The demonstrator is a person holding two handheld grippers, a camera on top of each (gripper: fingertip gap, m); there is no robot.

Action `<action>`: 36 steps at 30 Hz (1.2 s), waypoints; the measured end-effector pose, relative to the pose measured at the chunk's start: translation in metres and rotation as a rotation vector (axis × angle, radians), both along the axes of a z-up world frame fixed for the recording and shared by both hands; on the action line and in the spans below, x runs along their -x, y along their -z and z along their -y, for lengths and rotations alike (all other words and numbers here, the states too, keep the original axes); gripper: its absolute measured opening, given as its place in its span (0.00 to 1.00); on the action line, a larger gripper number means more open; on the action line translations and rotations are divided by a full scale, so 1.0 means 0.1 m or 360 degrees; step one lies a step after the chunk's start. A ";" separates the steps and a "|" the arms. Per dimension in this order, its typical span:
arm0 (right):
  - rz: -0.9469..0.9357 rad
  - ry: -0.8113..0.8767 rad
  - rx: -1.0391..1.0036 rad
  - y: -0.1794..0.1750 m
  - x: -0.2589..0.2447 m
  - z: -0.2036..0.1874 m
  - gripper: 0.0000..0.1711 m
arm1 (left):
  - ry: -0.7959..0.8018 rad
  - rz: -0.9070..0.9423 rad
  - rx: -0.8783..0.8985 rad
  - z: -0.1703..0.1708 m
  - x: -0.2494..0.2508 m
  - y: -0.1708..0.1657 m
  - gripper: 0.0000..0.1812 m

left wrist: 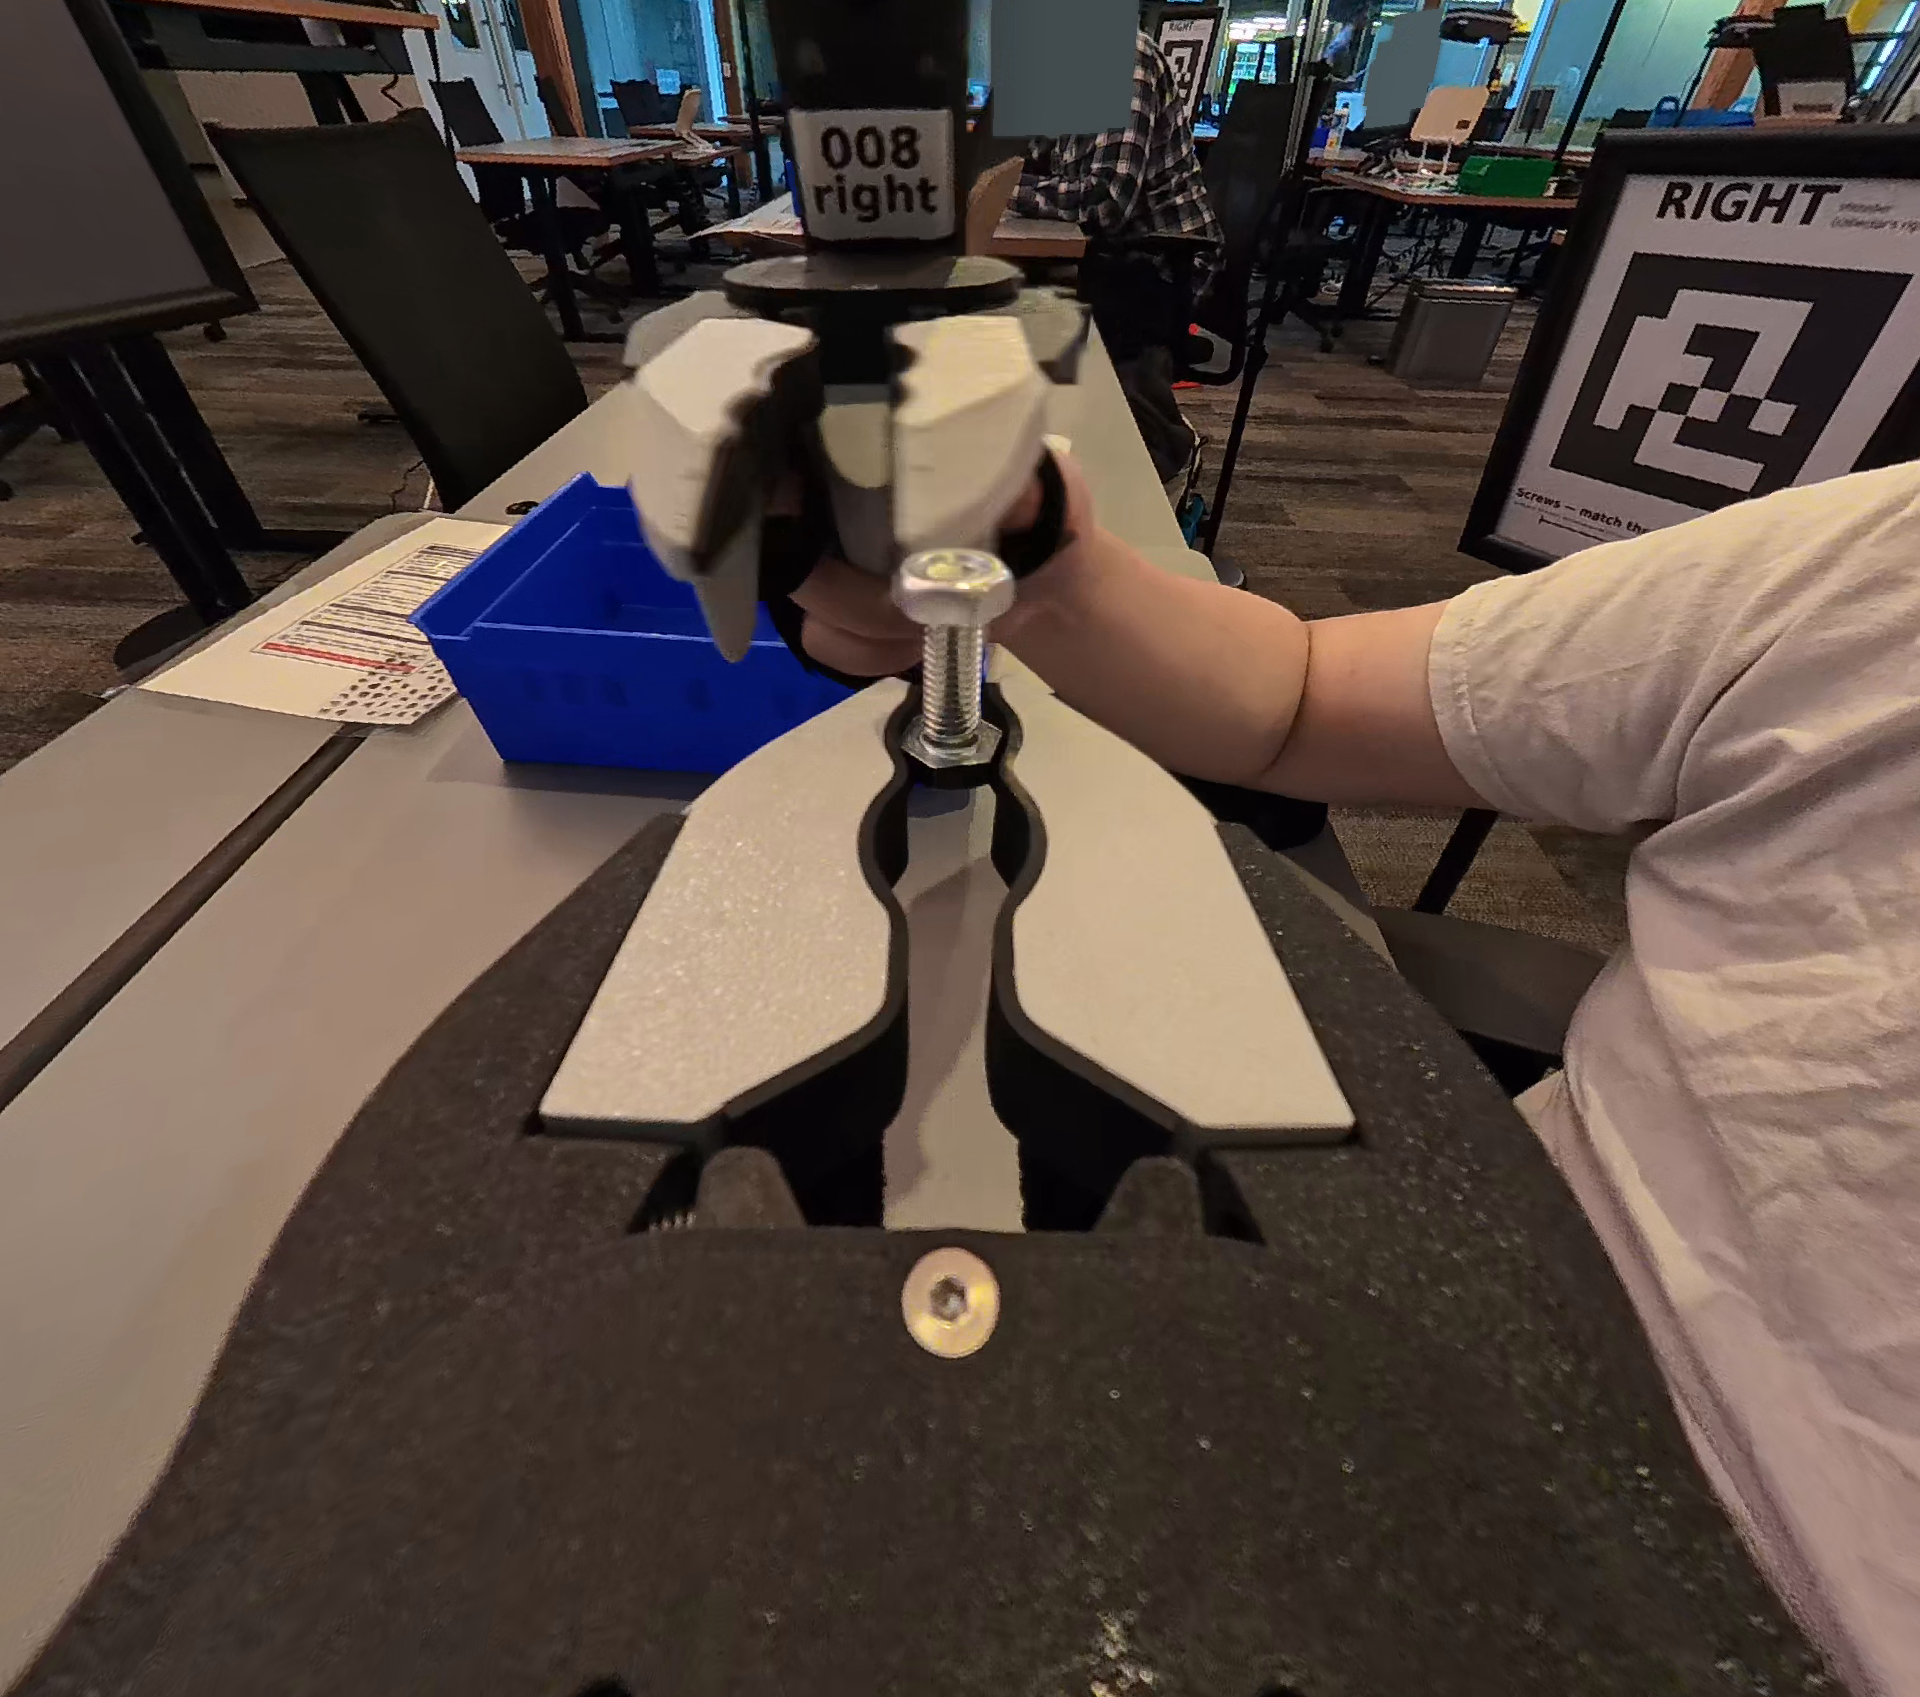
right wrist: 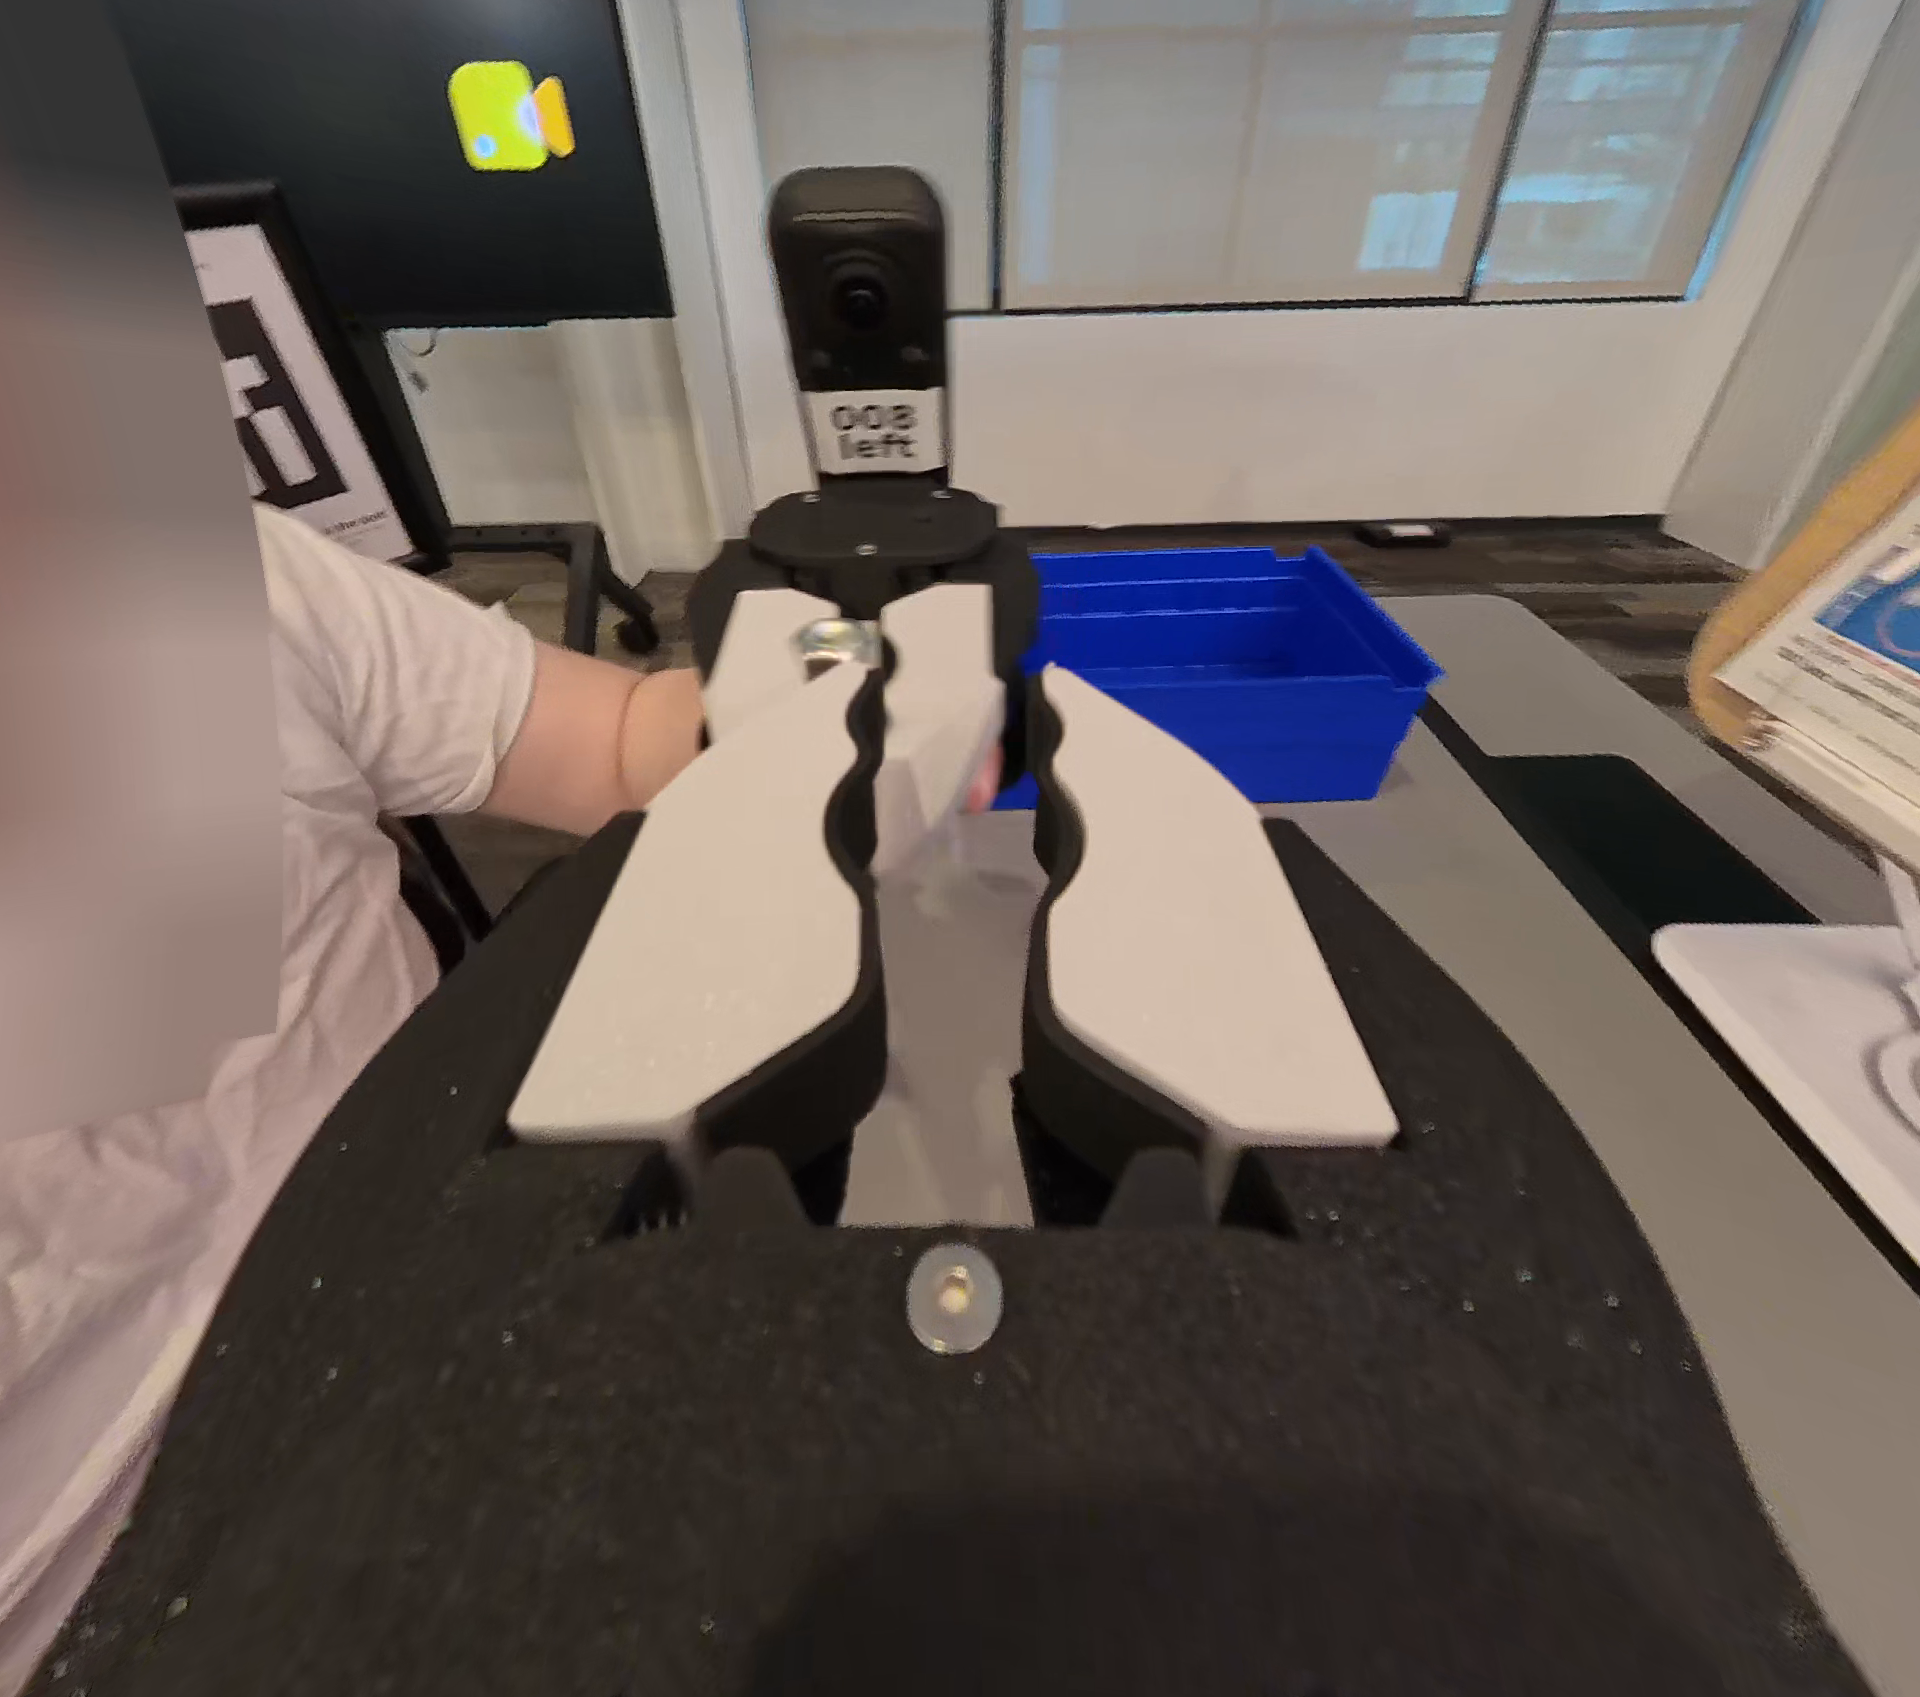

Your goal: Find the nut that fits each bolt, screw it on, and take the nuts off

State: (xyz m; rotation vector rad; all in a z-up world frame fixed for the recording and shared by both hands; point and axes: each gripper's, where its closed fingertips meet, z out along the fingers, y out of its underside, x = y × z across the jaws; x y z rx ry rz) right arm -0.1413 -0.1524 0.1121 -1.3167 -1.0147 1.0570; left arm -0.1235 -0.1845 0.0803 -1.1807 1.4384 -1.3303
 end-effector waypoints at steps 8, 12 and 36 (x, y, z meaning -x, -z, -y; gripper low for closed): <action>-0.0013 -0.0122 -0.0032 -0.05 0.13 0.19 0.20 | -0.0003 -0.0012 -0.0019 0.01 -0.01 0.02 0.06; 0.0046 -0.0045 -0.0068 0.01 0.13 0.12 0.21 | -0.0004 -0.0016 -0.0019 0.02 -0.01 0.02 0.06; -0.0011 -0.0135 -0.0028 -0.03 0.10 0.17 0.20 | -0.0006 -0.0012 -0.0012 -0.01 -0.01 0.02 0.06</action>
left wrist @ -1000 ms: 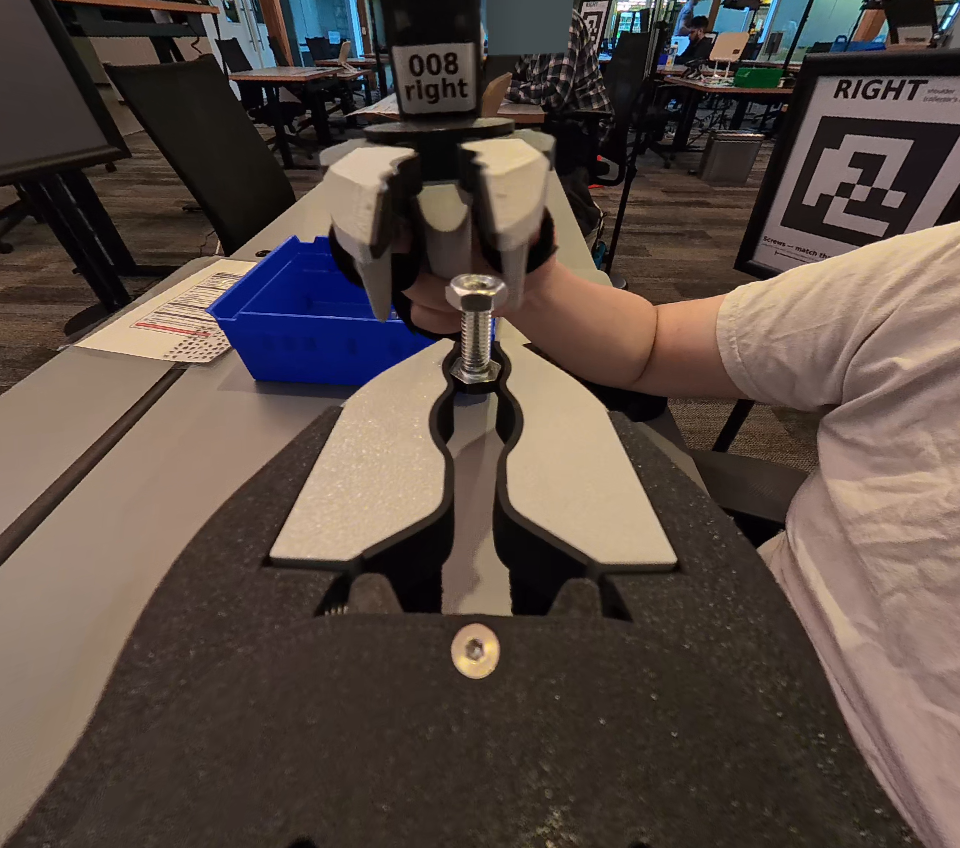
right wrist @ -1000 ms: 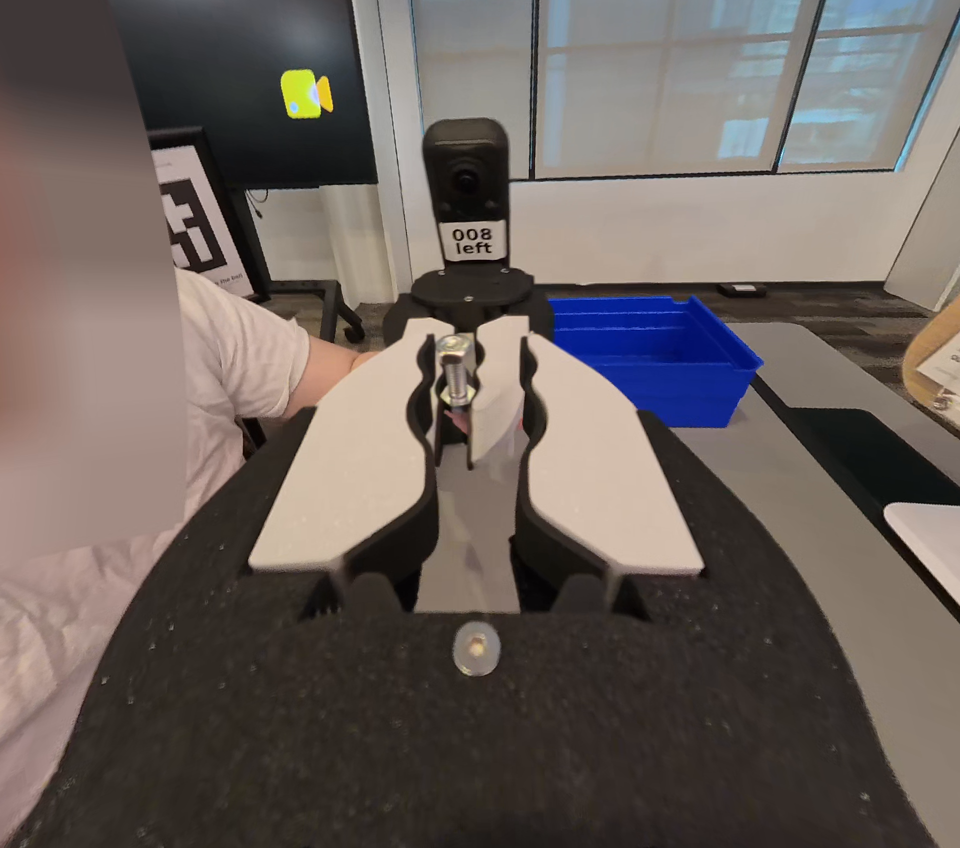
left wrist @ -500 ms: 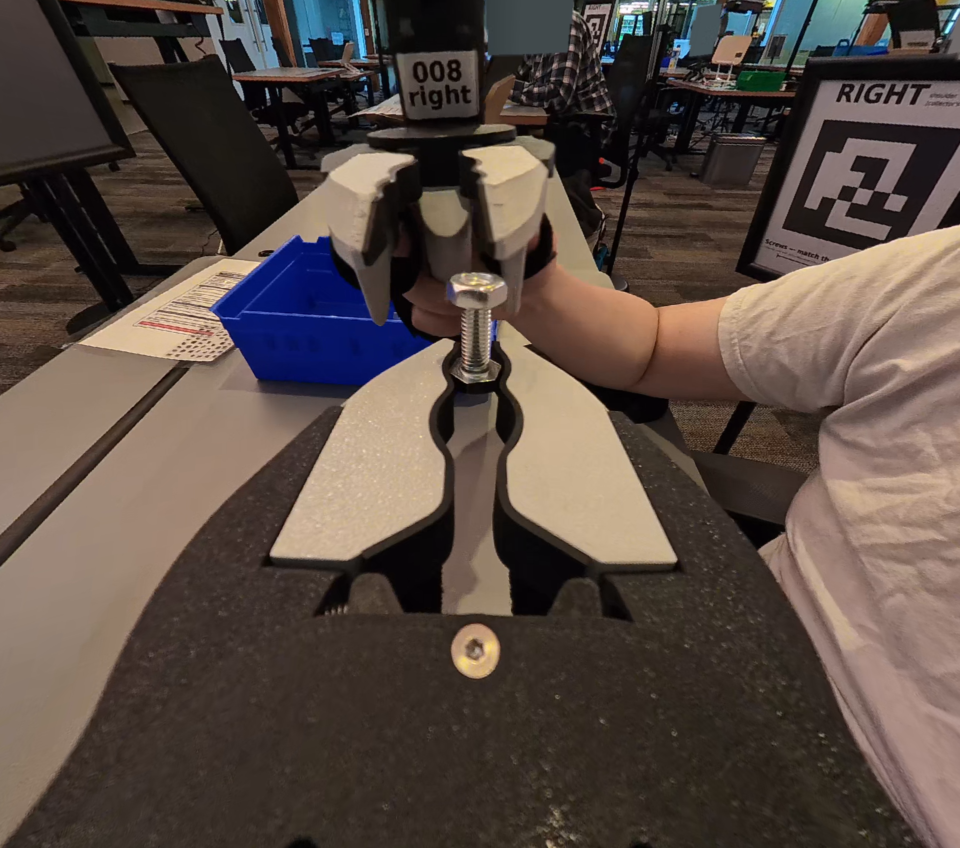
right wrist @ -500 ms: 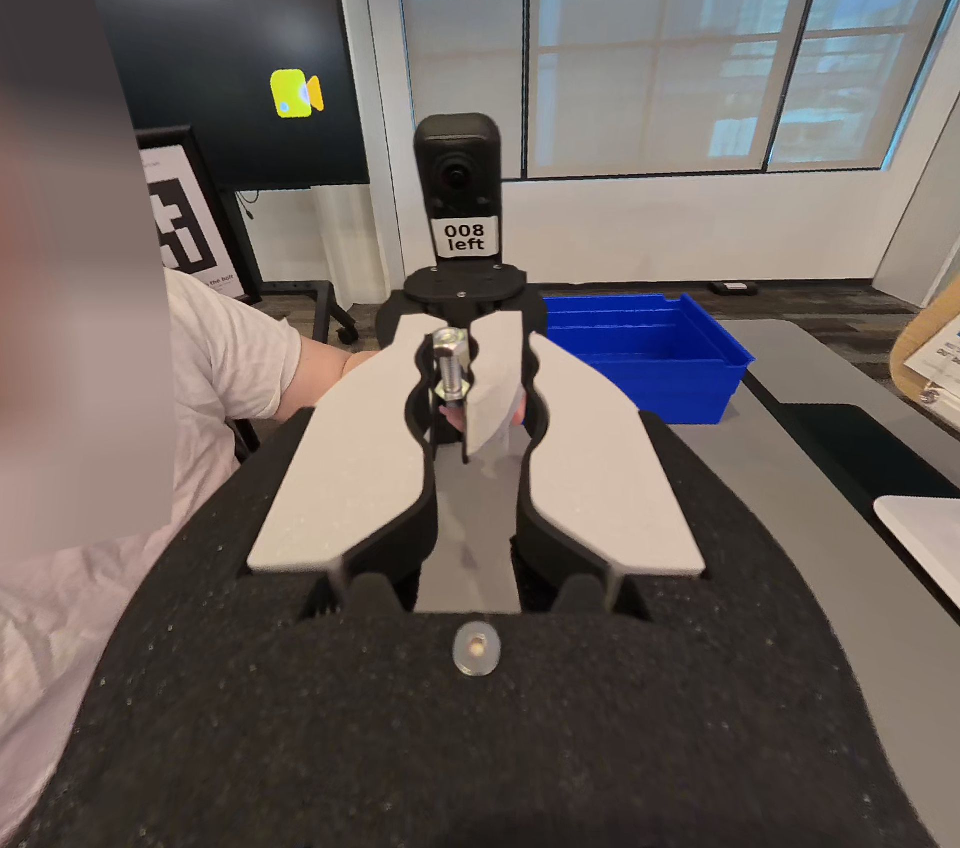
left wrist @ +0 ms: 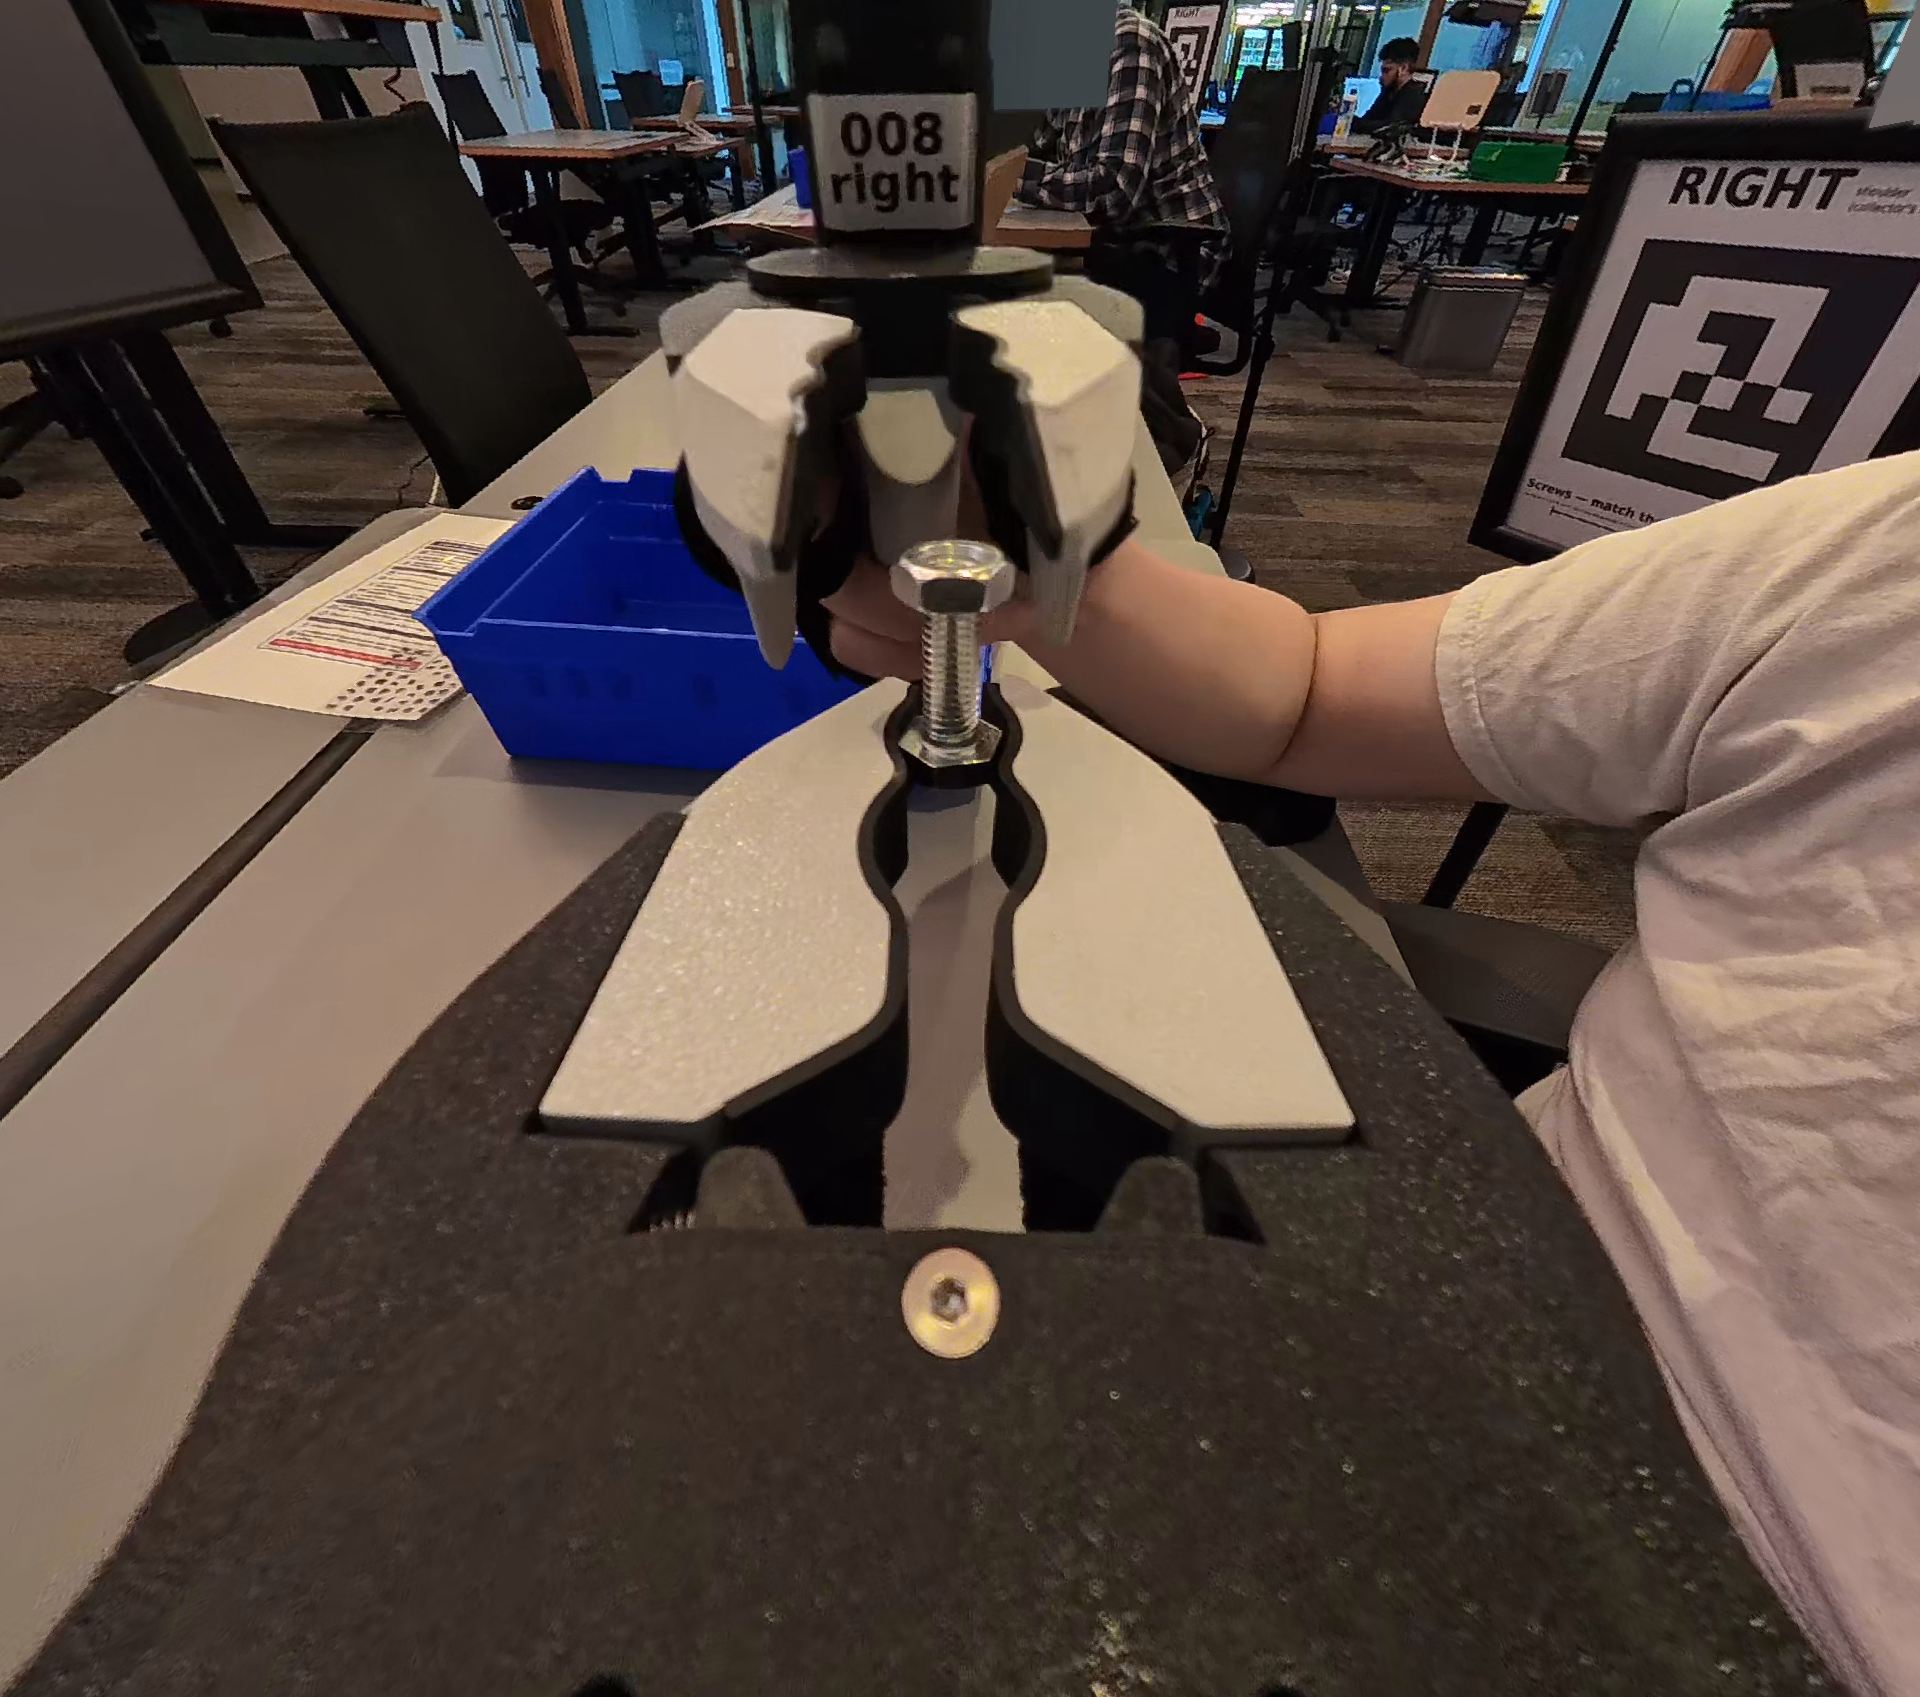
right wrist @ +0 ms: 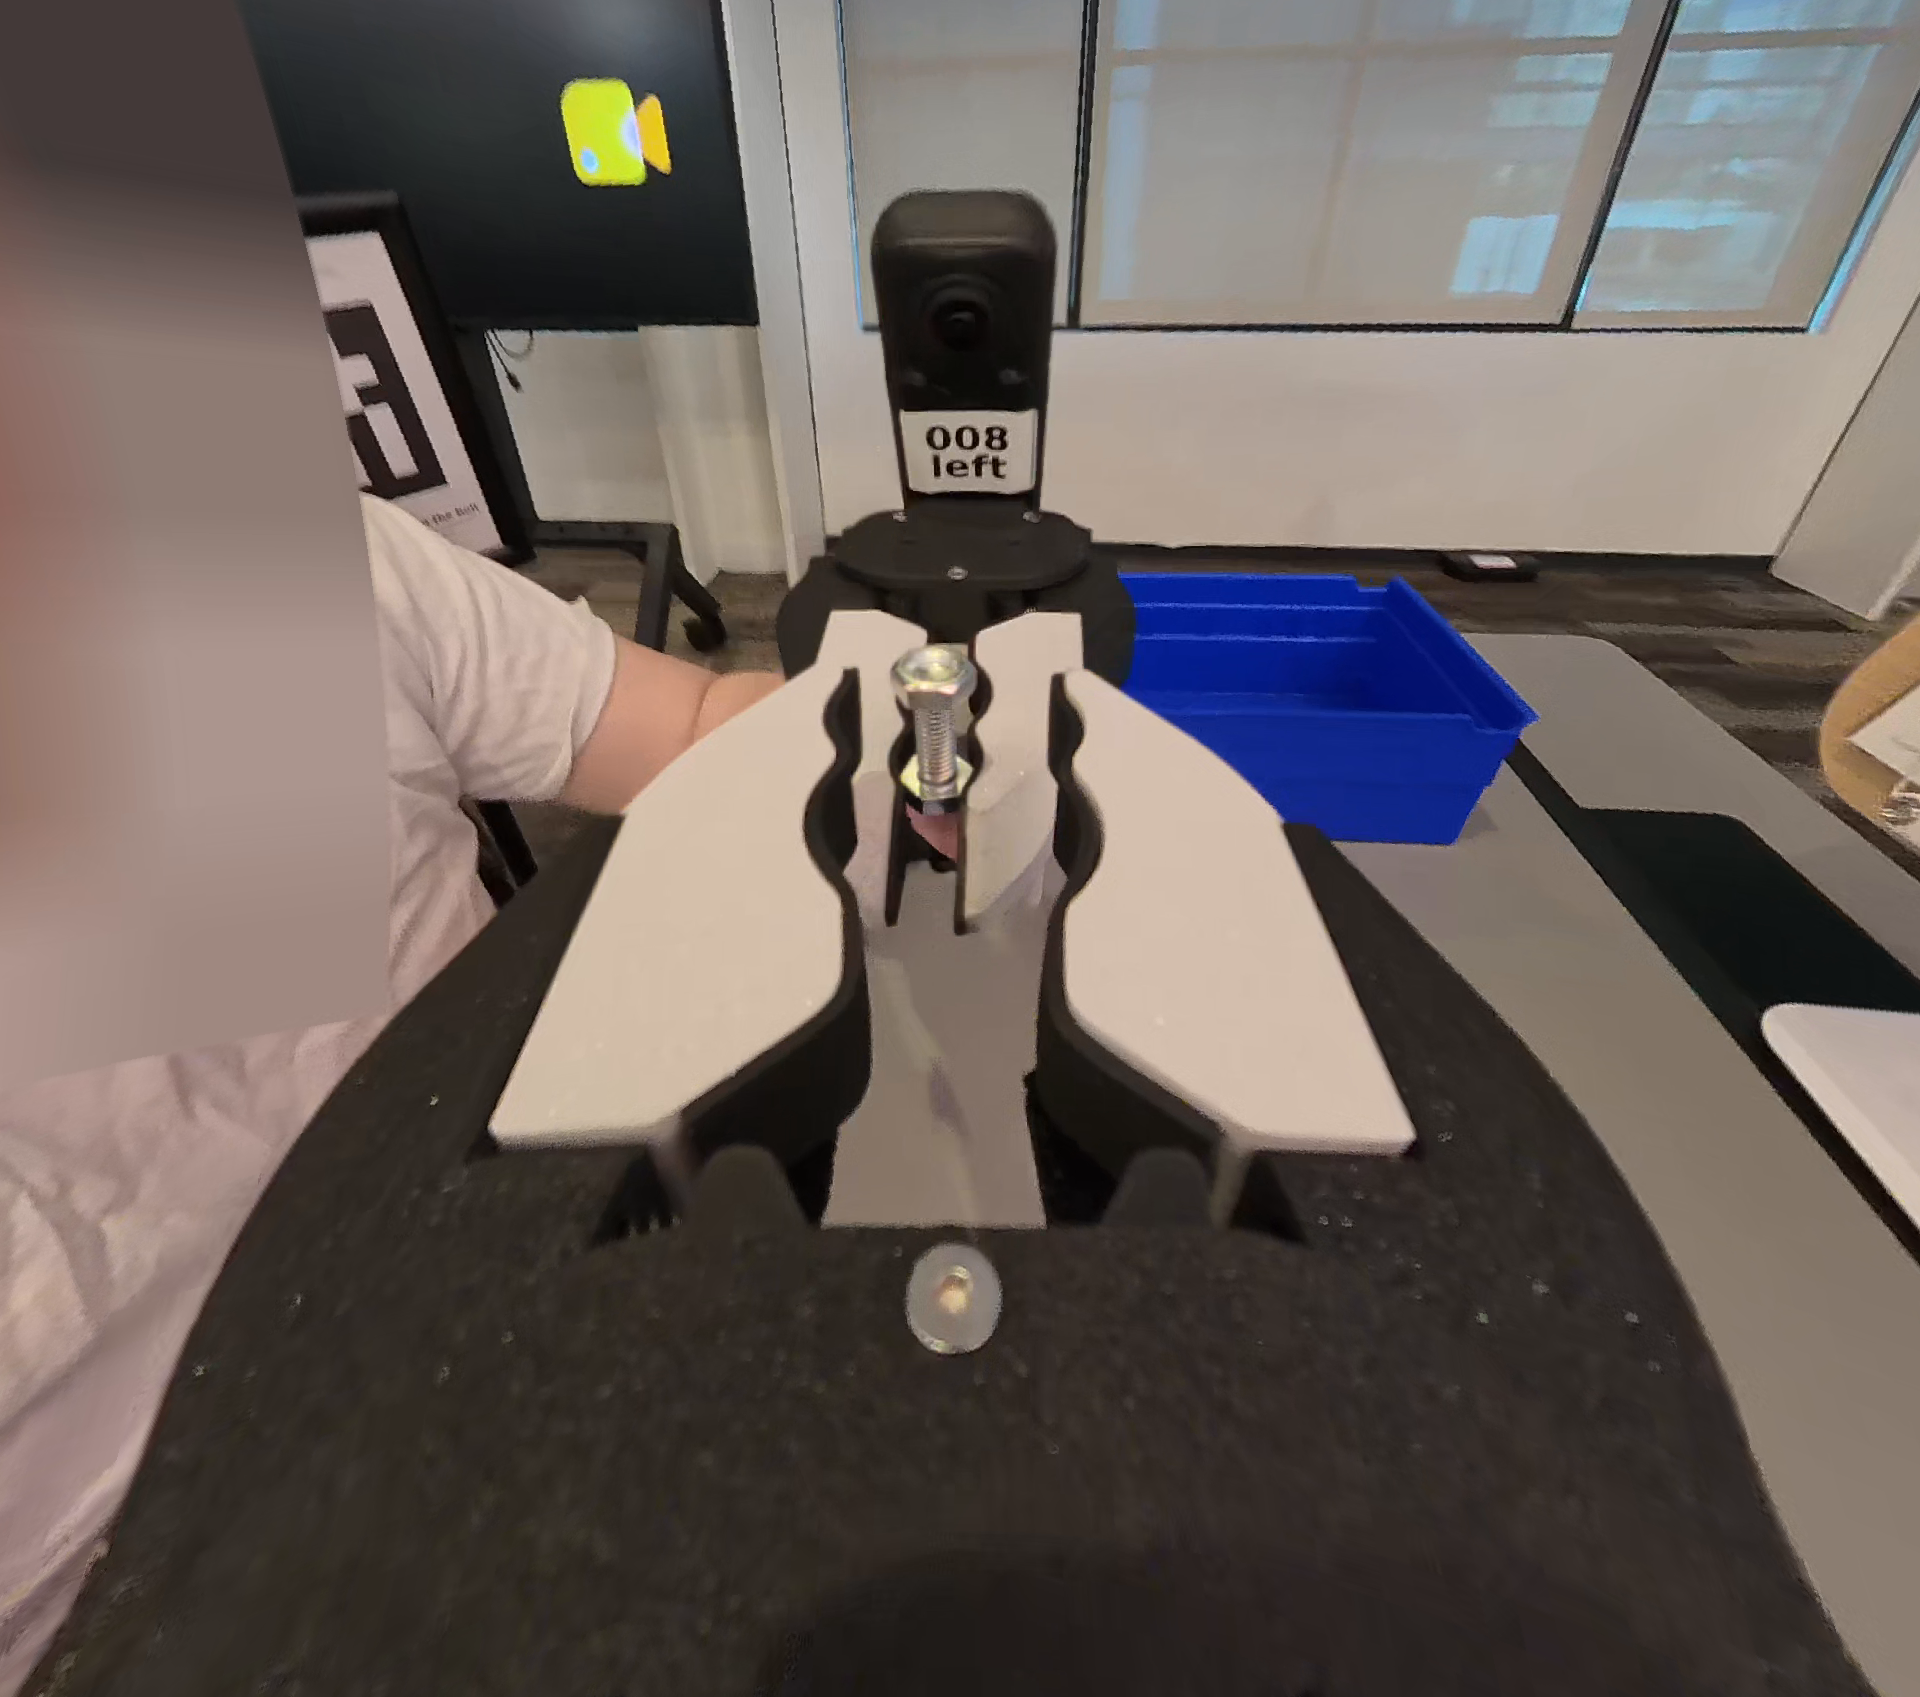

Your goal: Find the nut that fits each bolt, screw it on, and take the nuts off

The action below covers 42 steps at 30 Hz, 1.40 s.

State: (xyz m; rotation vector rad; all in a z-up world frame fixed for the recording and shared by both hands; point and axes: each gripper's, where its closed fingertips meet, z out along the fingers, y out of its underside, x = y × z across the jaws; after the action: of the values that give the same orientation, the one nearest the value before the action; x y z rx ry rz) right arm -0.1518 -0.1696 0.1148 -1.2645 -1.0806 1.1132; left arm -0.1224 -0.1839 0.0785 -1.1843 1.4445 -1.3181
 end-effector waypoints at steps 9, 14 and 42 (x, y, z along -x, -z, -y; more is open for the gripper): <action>-0.0032 0.0031 0.0060 0.02 -0.10 -0.12 0.18 | -0.0003 0.0009 -0.0004 0.00 0.01 -0.02 0.06; 0.0038 0.0037 -0.0040 0.03 0.00 -0.03 0.18 | 0.0004 -0.0006 0.0009 0.00 -0.01 0.01 0.06; 0.0034 0.0042 -0.0028 0.00 0.01 0.01 0.17 | 0.0013 -0.0010 -0.0003 0.04 -0.01 0.00 0.06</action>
State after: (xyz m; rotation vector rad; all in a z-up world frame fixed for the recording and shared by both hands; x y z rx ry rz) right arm -0.1533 -0.1704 0.1146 -1.2757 -1.0848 1.0702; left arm -0.1215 -0.1881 0.0780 -1.1834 1.4563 -1.3192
